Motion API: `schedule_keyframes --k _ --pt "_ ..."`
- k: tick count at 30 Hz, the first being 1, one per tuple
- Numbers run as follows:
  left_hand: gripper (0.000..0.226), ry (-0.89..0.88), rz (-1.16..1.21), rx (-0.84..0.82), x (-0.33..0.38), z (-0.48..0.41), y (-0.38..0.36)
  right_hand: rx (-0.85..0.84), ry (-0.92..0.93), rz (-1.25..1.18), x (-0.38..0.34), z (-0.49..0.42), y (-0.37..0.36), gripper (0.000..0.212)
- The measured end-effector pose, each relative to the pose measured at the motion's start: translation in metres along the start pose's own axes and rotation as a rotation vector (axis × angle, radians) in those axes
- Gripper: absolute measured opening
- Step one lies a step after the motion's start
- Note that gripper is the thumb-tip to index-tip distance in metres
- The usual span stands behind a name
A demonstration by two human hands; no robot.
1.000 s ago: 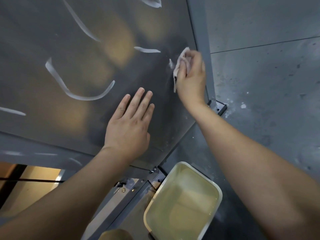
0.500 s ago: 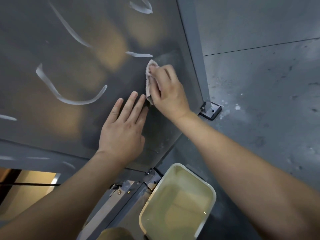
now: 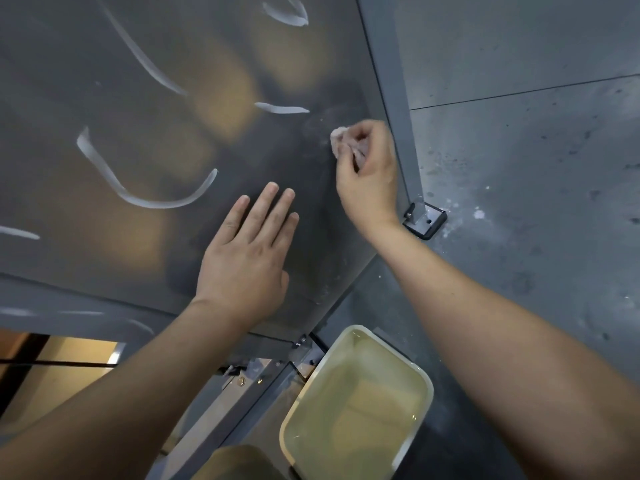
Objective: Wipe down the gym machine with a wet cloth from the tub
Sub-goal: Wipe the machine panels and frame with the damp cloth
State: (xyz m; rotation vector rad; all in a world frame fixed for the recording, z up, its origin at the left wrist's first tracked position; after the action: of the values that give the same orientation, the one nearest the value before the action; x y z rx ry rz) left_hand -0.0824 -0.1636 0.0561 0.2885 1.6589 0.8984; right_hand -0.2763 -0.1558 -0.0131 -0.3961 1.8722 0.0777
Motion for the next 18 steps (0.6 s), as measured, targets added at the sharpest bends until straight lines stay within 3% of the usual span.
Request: schedule_keyframes --k 2,8,14,15,18 --pt "0.077 -0.001 0.008 0.002 0.0 0.0 -0.001 0.009 -0.002 -0.036 -0.002 -0.007 -0.001 0.02" --pt "0.077 0.006 0.015 0.0 -0.001 -0.001 -0.001 0.133 -0.136 -0.029 0.004 -0.002 -0.016 0.011" --pt "0.077 -0.007 0.019 0.037 -0.003 0.0 -0.004 -0.093 0.401 0.028 -0.004 0.016 -0.009 0.012" --pt "0.078 -0.005 0.02 0.035 -0.004 0.0 -0.004 -0.07 0.384 0.053 0.001 0.007 -0.008 0.013" --pt "0.08 -0.009 -0.004 0.024 -0.002 0.0 -0.007 0.144 0.089 0.093 0.007 -0.019 -0.006 0.012"
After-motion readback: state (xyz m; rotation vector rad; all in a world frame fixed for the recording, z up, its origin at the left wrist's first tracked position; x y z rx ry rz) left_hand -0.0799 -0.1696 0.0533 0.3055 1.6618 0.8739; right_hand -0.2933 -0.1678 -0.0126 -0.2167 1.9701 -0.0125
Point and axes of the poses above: each hand's wrist, its own z-axis away from the middle knuckle, its own y-axis out of the back of the hand, x = y × z, the point moved 1 cm from there along -z, towards the middle knuckle, and after that the axes turned 10 degrees about x, right-handed, at the moved point
